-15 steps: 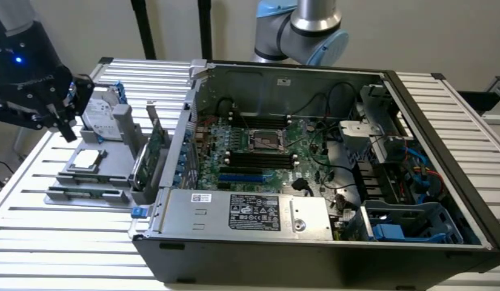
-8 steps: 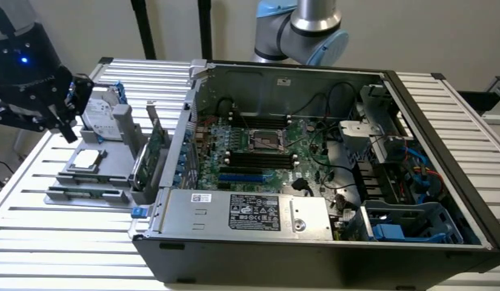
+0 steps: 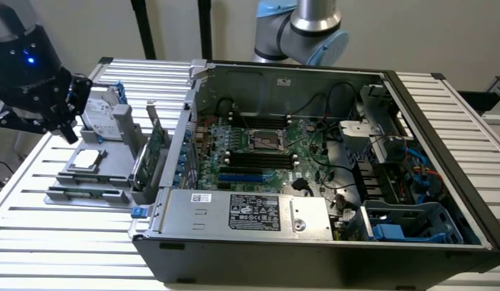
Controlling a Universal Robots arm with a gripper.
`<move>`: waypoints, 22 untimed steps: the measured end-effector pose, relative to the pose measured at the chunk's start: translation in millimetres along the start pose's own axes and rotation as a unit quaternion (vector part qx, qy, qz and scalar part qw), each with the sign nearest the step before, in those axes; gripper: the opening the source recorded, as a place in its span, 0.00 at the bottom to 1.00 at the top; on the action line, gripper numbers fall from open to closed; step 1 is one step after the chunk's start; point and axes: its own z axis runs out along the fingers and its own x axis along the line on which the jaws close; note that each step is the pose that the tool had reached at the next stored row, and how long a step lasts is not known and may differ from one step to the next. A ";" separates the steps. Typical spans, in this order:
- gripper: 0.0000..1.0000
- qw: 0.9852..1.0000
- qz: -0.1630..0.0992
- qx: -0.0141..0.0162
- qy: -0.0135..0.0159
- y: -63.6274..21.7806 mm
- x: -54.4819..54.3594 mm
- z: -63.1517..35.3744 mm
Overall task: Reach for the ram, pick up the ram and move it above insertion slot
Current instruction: 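Pick up the ram and move it above insertion slot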
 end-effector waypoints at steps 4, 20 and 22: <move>0.11 0.999 -0.036 0.000 0.001 -0.1 0.0 1.3; 0.11 0.984 -0.181 0.000 0.004 -0.2 0.0 7.6; 0.11 0.980 -0.199 0.000 0.004 -0.2 0.0 8.5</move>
